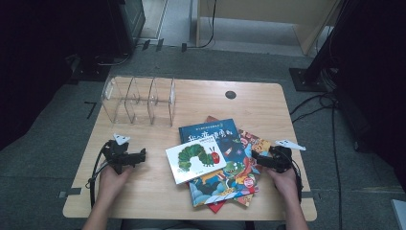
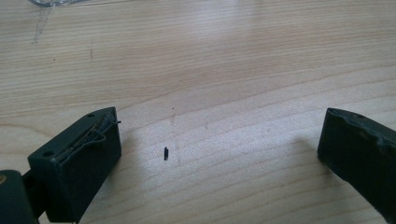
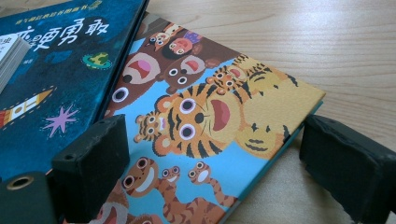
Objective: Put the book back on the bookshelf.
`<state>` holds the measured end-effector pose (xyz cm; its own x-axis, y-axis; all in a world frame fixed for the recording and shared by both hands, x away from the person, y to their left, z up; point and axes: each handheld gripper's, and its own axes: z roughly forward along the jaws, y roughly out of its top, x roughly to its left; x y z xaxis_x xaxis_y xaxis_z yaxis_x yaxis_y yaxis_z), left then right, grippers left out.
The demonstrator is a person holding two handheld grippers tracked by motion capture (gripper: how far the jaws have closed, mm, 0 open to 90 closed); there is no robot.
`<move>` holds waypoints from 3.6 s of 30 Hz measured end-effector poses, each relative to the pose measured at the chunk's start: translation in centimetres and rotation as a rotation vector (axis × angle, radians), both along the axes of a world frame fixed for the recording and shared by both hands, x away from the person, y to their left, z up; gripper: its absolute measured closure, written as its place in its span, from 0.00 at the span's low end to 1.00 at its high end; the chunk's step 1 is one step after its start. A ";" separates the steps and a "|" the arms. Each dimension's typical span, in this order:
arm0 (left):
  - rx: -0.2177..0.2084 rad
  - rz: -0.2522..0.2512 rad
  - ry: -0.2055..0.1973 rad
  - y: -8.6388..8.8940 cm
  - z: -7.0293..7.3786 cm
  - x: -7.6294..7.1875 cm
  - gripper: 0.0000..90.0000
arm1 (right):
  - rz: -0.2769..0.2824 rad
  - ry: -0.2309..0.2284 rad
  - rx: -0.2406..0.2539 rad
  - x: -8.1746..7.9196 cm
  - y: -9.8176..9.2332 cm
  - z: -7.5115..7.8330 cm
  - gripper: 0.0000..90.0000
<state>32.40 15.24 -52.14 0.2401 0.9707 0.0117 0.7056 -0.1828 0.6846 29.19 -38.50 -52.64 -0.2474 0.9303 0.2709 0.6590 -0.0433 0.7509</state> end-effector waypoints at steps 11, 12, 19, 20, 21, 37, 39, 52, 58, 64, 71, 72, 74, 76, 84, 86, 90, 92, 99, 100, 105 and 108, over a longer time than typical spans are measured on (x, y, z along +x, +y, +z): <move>0.022 -0.144 0.052 0.1 1.5 -0.2 0.48 | -0.004 -0.030 -0.035 -0.8 -1.2 1.4 0.48; 0.020 -0.155 0.065 0.1 1.7 -0.2 0.52 | -0.009 -0.046 -0.034 -1.1 -1.2 1.8 0.50; -0.074 -0.282 0.096 -0.9 3.4 -0.3 0.89 | 0.058 -0.093 -0.035 -2.3 1.0 3.3 0.82; -0.074 -0.282 0.096 -0.9 3.4 -0.3 0.92 | 0.068 -0.095 -0.037 -2.4 1.5 3.3 0.86; -0.102 -0.322 0.095 -1.4 3.7 -0.2 0.94 | 0.086 -0.094 -0.036 -2.6 2.1 3.3 0.88; -0.149 -0.490 0.127 -5.4 3.7 1.9 0.97 | 0.288 -0.055 -0.055 -4.9 8.4 3.3 1.00; -0.159 -0.523 0.133 -6.0 3.6 2.0 0.97 | 0.309 -0.046 -0.055 -5.4 9.2 3.3 1.00; -0.157 -0.553 0.156 -6.3 3.7 1.4 0.98 | 0.388 -0.010 -0.059 -5.1 11.4 3.0 1.00; -0.153 -0.557 0.182 -6.0 3.9 0.2 0.98 | 0.389 0.002 -0.043 -4.2 11.2 3.0 1.00; -0.178 -0.529 0.221 -5.4 3.9 -0.7 0.97 | 0.391 -0.007 -0.041 -3.2 11.5 2.9 1.00; -0.164 -0.490 0.257 -4.5 4.7 -0.9 0.72 | 0.406 -0.007 -0.042 -2.3 11.9 2.9 1.00; -0.156 -0.492 0.252 -4.4 4.9 -0.8 0.66 | 0.406 -0.007 -0.044 -2.2 11.9 2.9 1.00; -0.170 -0.502 0.250 -4.1 5.3 -0.7 0.57 | 0.409 -0.007 -0.044 -2.1 11.9 2.9 1.00; -0.187 -0.503 0.249 -3.9 5.8 -0.5 0.52 | 0.415 -0.008 -0.047 -2.1 11.9 2.9 1.00; -0.172 -0.542 0.288 -5.4 7.0 0.8 0.37 | 0.444 -0.043 -0.057 -3.3 12.4 3.6 1.00; -0.205 -0.556 0.305 -6.2 7.0 1.6 0.36 | 0.455 -0.034 -0.066 -3.5 12.6 3.6 1.00; -0.192 -0.576 0.309 -7.5 7.0 2.2 0.34 | 0.465 -0.021 -0.072 -3.8 13.1 3.5 1.00; -0.179 -0.584 0.317 -8.1 6.9 2.5 0.33 | 0.475 -0.011 -0.081 -3.9 13.4 3.3 1.00; -0.140 -0.618 0.377 -9.7 6.0 3.1 0.33 | 0.492 -0.012 -0.090 -4.1 14.3 3.2 1.00; -0.140 -0.622 0.381 -9.8 5.8 3.2 0.32 | 0.492 -0.016 -0.090 -4.0 14.5 3.2 1.00; -0.181 -0.630 0.423 -10.3 5.1 3.7 0.31 | 0.487 -0.014 -0.088 -3.6 14.9 3.2 1.00; -0.203 -0.636 0.436 -10.4 4.8 3.9 0.30 | 0.490 -0.013 -0.078 -3.4 15.3 3.1 1.00</move>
<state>36.29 4.87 -47.30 0.6909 0.6191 -0.3734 0.7199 -0.5418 0.4337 25.81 -23.19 -49.54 -0.6635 0.7213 0.1989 0.5782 0.3256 0.7481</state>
